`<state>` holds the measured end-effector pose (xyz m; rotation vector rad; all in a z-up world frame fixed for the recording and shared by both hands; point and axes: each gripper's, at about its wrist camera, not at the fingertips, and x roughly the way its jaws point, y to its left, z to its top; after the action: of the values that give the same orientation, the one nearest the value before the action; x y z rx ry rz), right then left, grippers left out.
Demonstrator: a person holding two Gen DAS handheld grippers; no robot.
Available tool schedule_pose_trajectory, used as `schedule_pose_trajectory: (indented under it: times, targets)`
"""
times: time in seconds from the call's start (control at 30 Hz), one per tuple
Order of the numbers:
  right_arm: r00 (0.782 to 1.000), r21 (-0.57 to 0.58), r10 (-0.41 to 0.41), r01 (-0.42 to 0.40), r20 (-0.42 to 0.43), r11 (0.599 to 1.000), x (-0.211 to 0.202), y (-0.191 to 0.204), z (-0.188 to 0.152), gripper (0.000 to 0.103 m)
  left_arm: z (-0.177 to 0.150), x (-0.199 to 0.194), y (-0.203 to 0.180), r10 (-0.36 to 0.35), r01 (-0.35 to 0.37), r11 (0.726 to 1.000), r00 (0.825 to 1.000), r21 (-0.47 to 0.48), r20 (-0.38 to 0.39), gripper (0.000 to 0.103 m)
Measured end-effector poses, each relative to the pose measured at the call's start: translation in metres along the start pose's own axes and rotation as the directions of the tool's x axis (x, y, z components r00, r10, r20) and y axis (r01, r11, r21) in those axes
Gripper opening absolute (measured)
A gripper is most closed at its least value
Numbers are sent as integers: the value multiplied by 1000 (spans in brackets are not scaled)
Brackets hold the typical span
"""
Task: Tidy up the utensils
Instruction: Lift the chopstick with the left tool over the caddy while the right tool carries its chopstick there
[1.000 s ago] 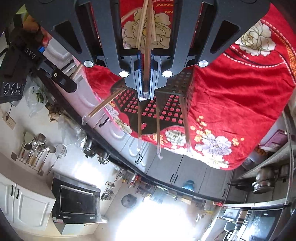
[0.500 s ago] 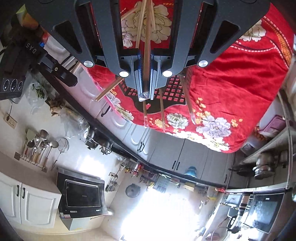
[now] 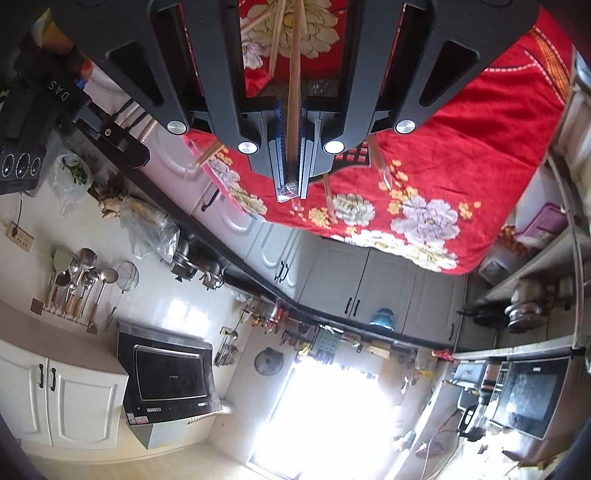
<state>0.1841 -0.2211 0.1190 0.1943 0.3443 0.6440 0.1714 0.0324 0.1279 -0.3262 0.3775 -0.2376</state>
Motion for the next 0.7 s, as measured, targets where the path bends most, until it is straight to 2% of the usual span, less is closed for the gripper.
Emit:
schedule_pose_trajectory:
  times: [0.37, 0.7]
  targets:
    - [998, -28, 17, -15, 59, 999, -1, 8, 23, 8, 27, -5, -9, 2, -3, 1000, 997, 26, 71, 3]
    - [992, -50, -1, 8, 122, 999, -3, 9, 48, 8, 55, -6, -20, -2, -4, 999, 990, 39, 143, 3]
